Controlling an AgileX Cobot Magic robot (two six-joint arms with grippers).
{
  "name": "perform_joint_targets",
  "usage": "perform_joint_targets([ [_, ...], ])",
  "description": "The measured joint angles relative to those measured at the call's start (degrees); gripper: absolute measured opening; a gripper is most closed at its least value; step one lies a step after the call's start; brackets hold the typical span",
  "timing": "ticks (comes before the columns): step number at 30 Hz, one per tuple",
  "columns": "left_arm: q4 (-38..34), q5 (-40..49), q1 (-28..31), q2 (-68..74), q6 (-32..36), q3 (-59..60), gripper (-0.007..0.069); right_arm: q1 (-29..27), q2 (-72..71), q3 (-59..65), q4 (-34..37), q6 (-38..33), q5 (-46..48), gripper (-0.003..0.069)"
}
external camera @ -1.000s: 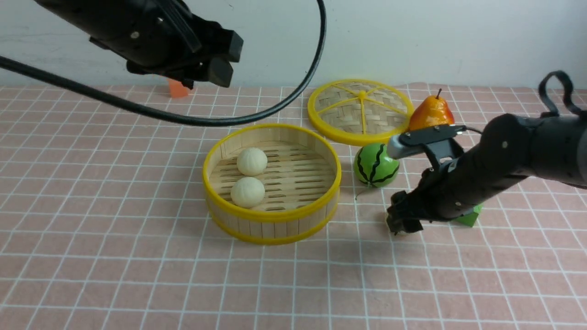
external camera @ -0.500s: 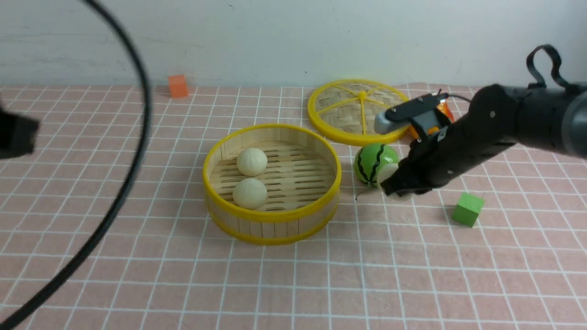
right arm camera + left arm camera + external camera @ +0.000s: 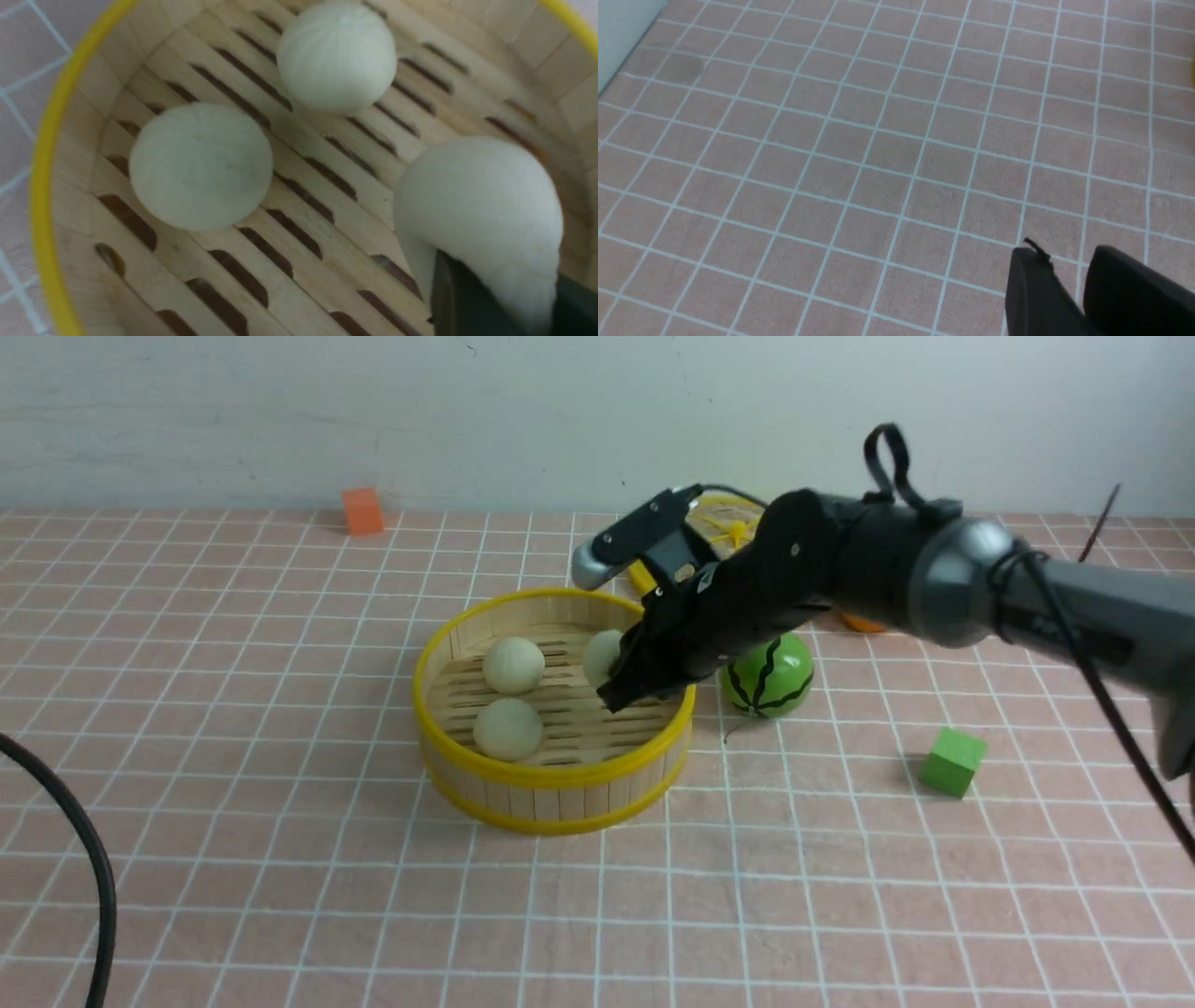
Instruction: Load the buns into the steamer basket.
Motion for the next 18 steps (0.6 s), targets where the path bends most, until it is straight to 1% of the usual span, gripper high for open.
perform_joint_targets([
  [1,0.0,-0.1,0.0,0.0,-0.3,0.6,0.0170,0.0,1.3,-0.5,-0.1,0.5,0.5,0.0243],
  [4,0.0,-0.2,0.0,0.0,-0.5,0.8,0.0175,0.0,1.1,-1.7,-0.1,2.9,2.8,0.0399],
  [6,0.0,-0.2,0.0,0.0,-0.5,0.8,0.0176,-0.1,-0.1,-3.4,-0.7,4.4,6.2,0.0499],
  [8,0.0,-0.2,0.0,0.0,-0.5,0.8,0.0179,-0.1,-2.3,-5.4,-3.3,7.3,11.5,0.0556],
  [9,0.0,-0.2,0.0,0.0,-0.5,0.8,0.0181,-0.1,-4.6,-7.0,-5.8,11.0,16.2,0.0563],
  [10,0.0,-0.2,0.0,0.0,-0.5,0.8,0.0181,-0.1,-5.1,-7.3,-6.3,11.0,16.8,0.0563],
  [11,0.0,-0.2,0.0,0.0,-0.5,0.8,0.0183,-0.1,-11.2,-9.9,-12.2,17.1,22.7,0.0529],
  [12,0.0,-0.2,0.0,0.0,-0.5,0.8,0.0183,-0.1,-11.8,-9.9,-12.2,17.6,23.2,0.0529],
  [13,0.0,-0.2,0.0,0.0,-0.5,0.8,0.0184,-0.1,-14.6,-10.7,-15.2,19.5,24.8,0.0493],
  [15,0.0,-0.2,0.0,0.0,-0.5,0.8,0.0186,-0.1,-23.6,-10.9,-21.8,24.7,28.1,0.0372],
  [16,0.0,-0.2,0.0,0.0,-0.5,0.8,0.0186,-0.1,-24.4,-10.8,-22.3,25.7,28.5,0.0359],
  [17,0.0,-0.2,0.0,0.0,-0.5,0.8,0.0189,-0.1,-32.2,-7.7,-26.4,30.3,29.5,0.0244],
  [18,0.0,-0.2,0.0,0.0,-0.5,0.8,0.0190,-0.1,-33.0,-7.2,-27.4,30.8,29.6,0.0231],
])
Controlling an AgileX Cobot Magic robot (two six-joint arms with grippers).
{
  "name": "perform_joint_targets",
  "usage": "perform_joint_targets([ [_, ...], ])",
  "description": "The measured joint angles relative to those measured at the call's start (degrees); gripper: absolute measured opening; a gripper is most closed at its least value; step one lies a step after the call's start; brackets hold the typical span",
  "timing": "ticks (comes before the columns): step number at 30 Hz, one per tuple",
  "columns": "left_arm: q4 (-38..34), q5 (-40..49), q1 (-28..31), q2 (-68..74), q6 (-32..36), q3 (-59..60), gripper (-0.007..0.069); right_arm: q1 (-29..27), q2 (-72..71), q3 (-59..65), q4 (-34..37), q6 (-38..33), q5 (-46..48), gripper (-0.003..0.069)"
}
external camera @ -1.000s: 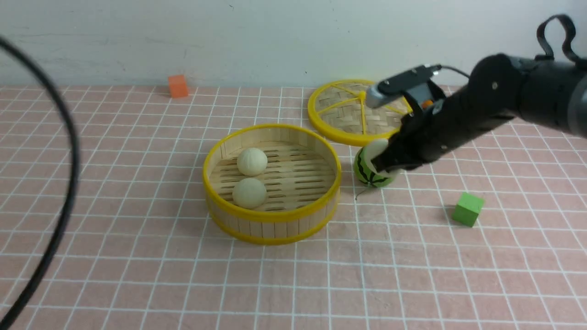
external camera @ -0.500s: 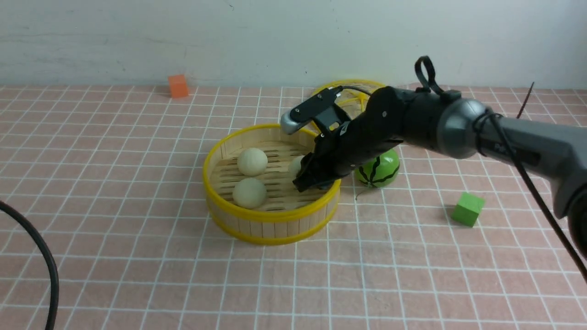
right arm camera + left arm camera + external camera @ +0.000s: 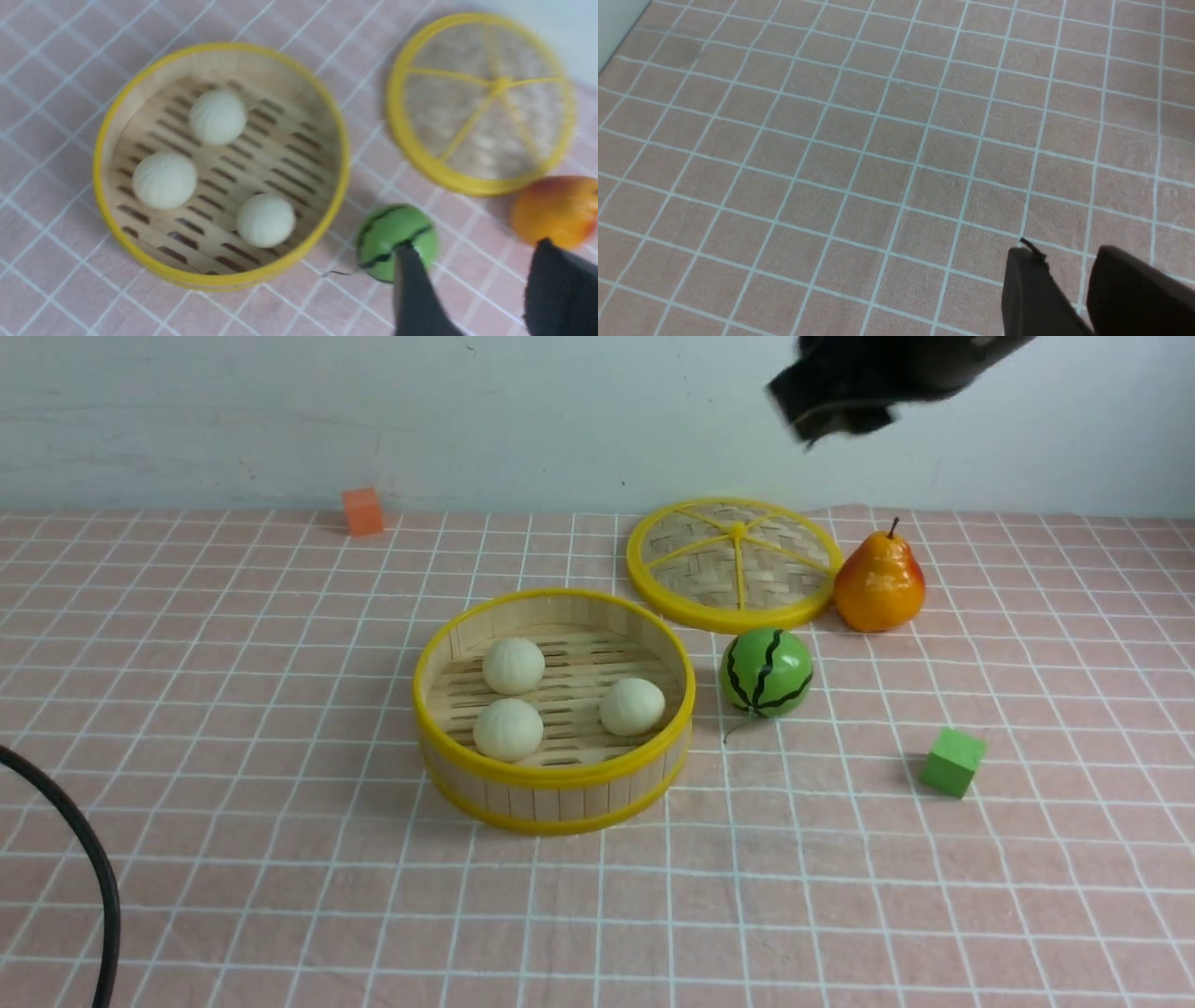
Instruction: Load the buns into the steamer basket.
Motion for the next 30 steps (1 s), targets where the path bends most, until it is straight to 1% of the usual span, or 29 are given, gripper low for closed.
perform_joint_targets([
  [1,0.0,0.0,0.0,0.0,0.0,0.0,0.0191,0.0,-4.8,3.2,-2.1,2.5,0.0,0.0153],
  [3,0.0,0.0,0.0,0.0,0.0,0.0,0.0192,0.0,-10.3,10.5,-4.7,5.9,-0.8,0.0056],
  [4,0.0,0.0,0.0,0.0,0.0,0.0,0.0192,0.0,-13.5,14.9,-5.5,7.8,-2.2,0.0021],
  [5,0.0,0.0,0.0,0.0,0.0,0.0,0.0193,-0.1,-19.1,23.5,-6.0,10.1,-5.2,-0.0008],
  [6,0.0,0.0,0.0,0.0,0.0,0.0,0.0195,-0.1,-24.0,31.5,-6.1,12.6,-10.1,-0.0018],
  [10,0.0,0.0,0.0,0.0,0.0,0.0,0.0198,-0.1,-39.4,57.2,-6.9,16.9,-26.3,-0.0019],
  [11,0.0,0.0,0.0,0.0,0.0,0.0,0.0199,-0.1,-40.9,59.7,-7.1,17.2,-28.2,-0.0019],
  [12,0.0,0.0,0.0,0.0,0.0,0.0,0.0200,-0.1,-46.7,69.2,-7.5,18.0,-34.8,-0.0019],
  [13,0.0,0.0,0.0,0.0,0.0,0.0,0.0199,-0.1,-48.7,72.4,-7.4,18.8,-37.4,-0.0017],
  [15,0.0,0.0,0.0,0.0,0.0,0.0,0.0199,-0.1,-56.1,83.0,-7.4,21.9,-41.9,-0.0015],
  [19,0.0,0.0,0.0,0.0,0.0,0.0,0.0199,-0.1,-66.5,93.4,-8.1,27.9,-42.8,-0.0010],
  [20,0.0,0.0,0.0,0.0,0.0,0.0,0.0199,-0.1,-67.1,93.8,-8.2,28.3,-42.7,-0.0010],
  [23,0.0,0.0,0.0,0.0,0.0,0.0,0.0199,-0.1,-77.4,97.6,-9.2,29.4,-40.5,-0.0010],
  [24,0.0,0.0,0.0,0.0,0.0,0.0,0.0199,-0.1,-78.1,97.8,-9.2,29.5,-40.2,-0.0010],
  [27,0.0,0.0,0.0,0.0,0.0,0.0,0.0199,-0.1,-88.9,99.9,-10.5,29.5,-36.9,-0.0006],
  [30,0.0,0.0,0.0,0.0,0.0,0.0,0.0199,-0.1,-92.7,102.3,-11.5,29.7,-33.5,-0.0003],
])
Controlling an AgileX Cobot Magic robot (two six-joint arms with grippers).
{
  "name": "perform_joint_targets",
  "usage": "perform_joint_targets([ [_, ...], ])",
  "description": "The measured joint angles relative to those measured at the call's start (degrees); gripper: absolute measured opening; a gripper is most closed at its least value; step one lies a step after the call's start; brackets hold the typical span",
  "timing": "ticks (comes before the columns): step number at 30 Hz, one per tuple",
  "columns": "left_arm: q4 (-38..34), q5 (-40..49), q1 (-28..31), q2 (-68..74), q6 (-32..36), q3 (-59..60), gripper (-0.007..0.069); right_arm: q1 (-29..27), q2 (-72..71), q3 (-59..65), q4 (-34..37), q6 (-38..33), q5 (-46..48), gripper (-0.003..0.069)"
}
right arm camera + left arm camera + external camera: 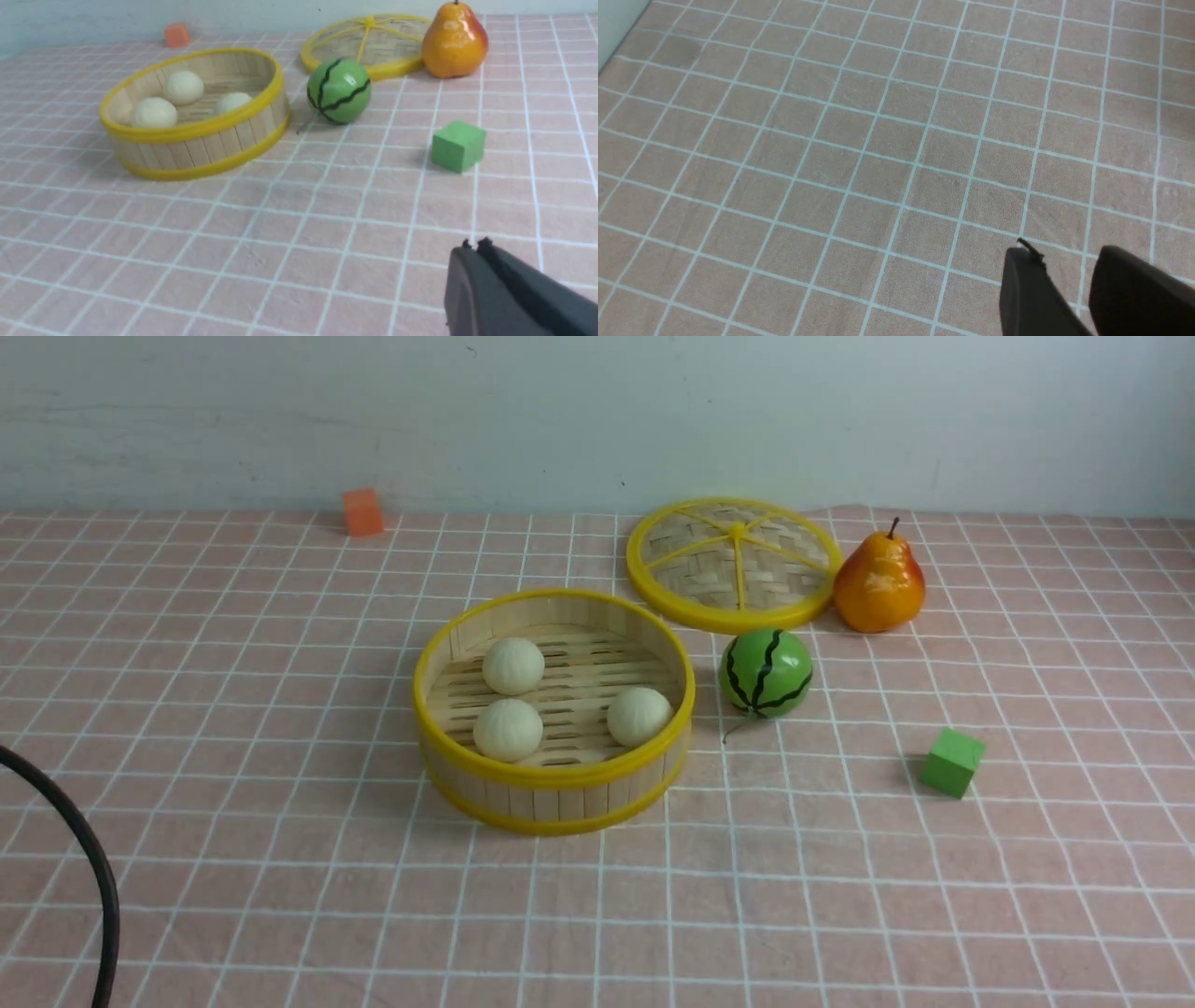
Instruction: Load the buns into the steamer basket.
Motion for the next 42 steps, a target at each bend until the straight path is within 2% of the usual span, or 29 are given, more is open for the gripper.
perform_joint_targets([
  [3,-0.1,0.0,0.0,-0.1,0.0,0.0,0.0199,0.0,-0.2,2.0,-0.7,0.0,1.3,-0.0003],
  [6,-0.1,0.0,0.0,-0.3,0.0,0.1,0.0199,-1.4,-0.2,4.1,-2.8,0.0,-2.1,-0.0003],
  [11,-0.2,0.0,0.0,-0.4,0.0,0.1,0.0200,-10.6,-0.2,7.3,-1.6,-0.5,-8.8,-0.0003],
  [12,-0.2,0.0,0.0,-0.4,0.0,0.1,0.0202,-14.7,-0.2,7.4,1.8,-2.4,-9.5,-0.0003],
  [15,-0.2,0.0,0.0,-0.4,0.0,0.1,0.0206,-19.4,-0.2,7.4,8.4,-8.9,-8.9,-0.0003],
  [18,-0.2,0.0,0.0,-0.4,0.0,0.1,0.0211,-20.3,-0.2,7.4,11.5,-14.5,-7.5,-0.0003],
  [21,-0.4,0.0,0.0,-0.4,0.0,0.1,0.0216,-20.4,-0.2,7.2,13.6,-16.9,-5.9,-0.0003],
  [42,-0.4,0.0,0.0,-0.4,0.0,0.1,0.0217,-20.4,-0.2,6.8,15.0,-17.2,-4.0,0.0013],
])
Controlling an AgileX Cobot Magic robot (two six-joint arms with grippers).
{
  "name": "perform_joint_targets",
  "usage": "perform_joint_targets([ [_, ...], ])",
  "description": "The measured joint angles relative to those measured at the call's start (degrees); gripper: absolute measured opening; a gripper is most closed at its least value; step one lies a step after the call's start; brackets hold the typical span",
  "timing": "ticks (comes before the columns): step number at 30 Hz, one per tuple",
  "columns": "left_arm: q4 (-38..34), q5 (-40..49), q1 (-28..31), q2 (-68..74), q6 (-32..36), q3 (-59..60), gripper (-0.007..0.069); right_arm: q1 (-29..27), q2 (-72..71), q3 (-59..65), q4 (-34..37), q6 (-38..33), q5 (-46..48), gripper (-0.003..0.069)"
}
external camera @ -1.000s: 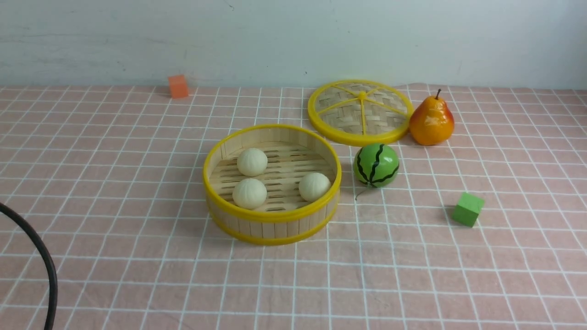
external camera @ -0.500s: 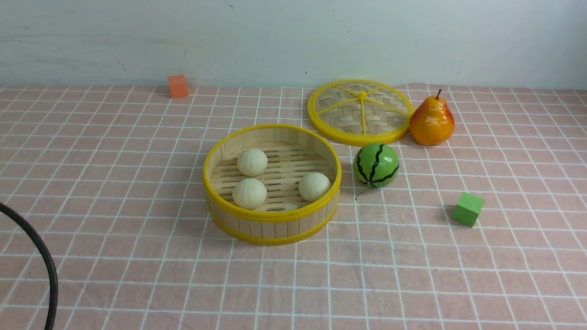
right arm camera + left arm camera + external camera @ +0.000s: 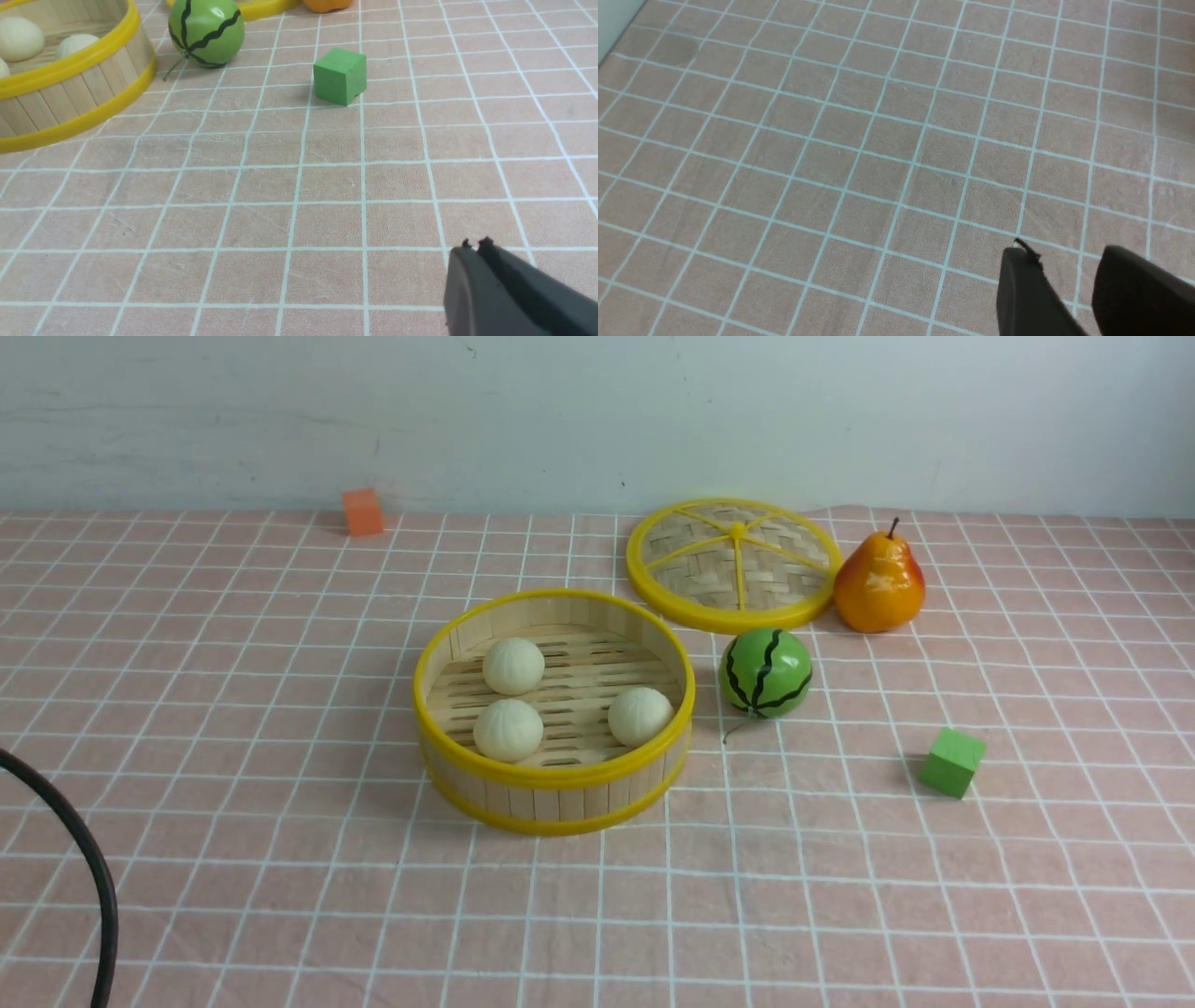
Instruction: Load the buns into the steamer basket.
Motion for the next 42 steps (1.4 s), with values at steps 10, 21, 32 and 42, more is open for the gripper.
perform_joint_targets([
  [10,1.0,-7.9,4.3,-14.1,-0.3,5.7,0.0227,0.0,0.0,0.0,0.3,0.0,0.0,0.0024],
  [21,-13.4,-38.7,20.8,-36.5,-0.2,24.1,0.0228,0.0,0.0,0.0,0.3,0.0,0.0,0.0038],
  [32,-31.7,-35.6,24.2,-36.8,17.1,35.0,0.0090,-0.1,0.0,0.0,0.0,0.0,0.0,0.0051],
  [42,-39.3,-28.9,24.2,-36.8,33.4,35.1,-0.0013,-0.1,0.0,0.0,-0.1,-0.2,0.0,0.0064],
])
